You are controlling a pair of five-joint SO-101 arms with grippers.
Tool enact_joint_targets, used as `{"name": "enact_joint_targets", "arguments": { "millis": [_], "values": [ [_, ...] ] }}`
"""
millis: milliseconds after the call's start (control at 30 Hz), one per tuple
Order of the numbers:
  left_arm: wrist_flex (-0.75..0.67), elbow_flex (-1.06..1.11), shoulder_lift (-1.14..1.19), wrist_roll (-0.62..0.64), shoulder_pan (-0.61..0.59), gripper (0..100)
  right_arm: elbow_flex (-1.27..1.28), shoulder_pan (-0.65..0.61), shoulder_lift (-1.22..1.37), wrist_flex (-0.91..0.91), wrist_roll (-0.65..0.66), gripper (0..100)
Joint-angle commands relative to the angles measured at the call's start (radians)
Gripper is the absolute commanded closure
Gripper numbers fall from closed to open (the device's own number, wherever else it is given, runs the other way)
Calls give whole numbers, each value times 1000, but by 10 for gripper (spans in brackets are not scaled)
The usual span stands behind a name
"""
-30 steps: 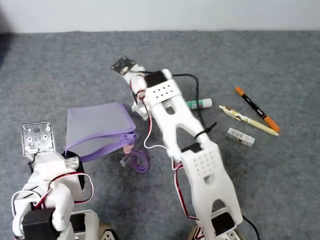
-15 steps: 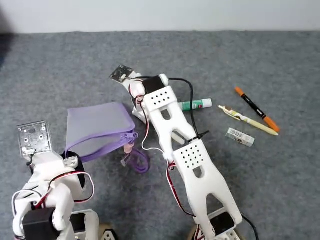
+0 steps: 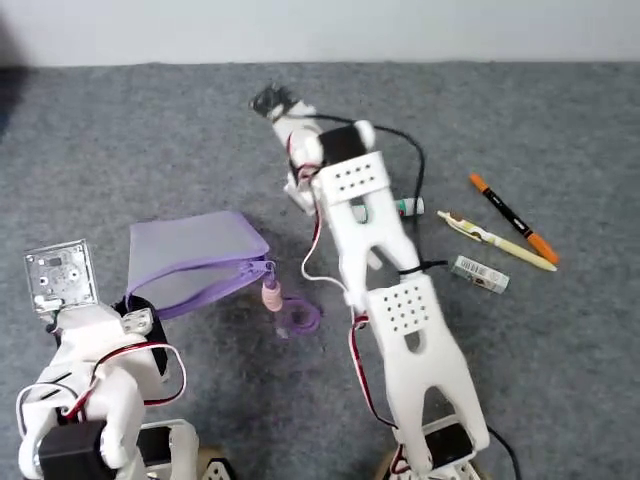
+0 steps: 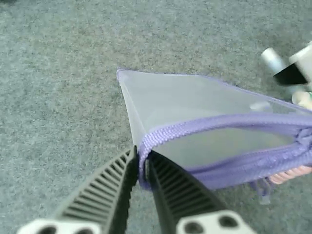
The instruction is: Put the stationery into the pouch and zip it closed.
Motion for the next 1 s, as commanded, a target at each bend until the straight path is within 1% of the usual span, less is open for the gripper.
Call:
{"name": "enact_joint_targets", "arguments": {
  "millis": [0, 133, 233, 400, 567, 667, 833, 967],
  "values": [
    [15, -53, 15, 14, 0, 989, 166, 33, -251, 48, -49, 991],
    [9, -51, 15, 14, 0, 989, 459, 30, -524, 45, -112, 991],
    [8, -48, 15, 14, 0, 989, 654, 8, -723, 42, -187, 991],
    [-14, -45, 15, 14, 0, 989, 850, -35, -1000, 41, -290, 991],
    [-29, -64, 51, 14, 0, 989, 908, -97, -1193, 41, -416, 991],
    [-20, -127, 124, 14, 0, 989, 910, -130, -1262, 41, -537, 991],
    [-18, -216, 255, 14, 0, 989, 910, -162, -1297, 39, -707, 991],
    [-18, -252, 324, 14, 0, 989, 910, -206, -1302, 30, -779, 991]
  ]
}}
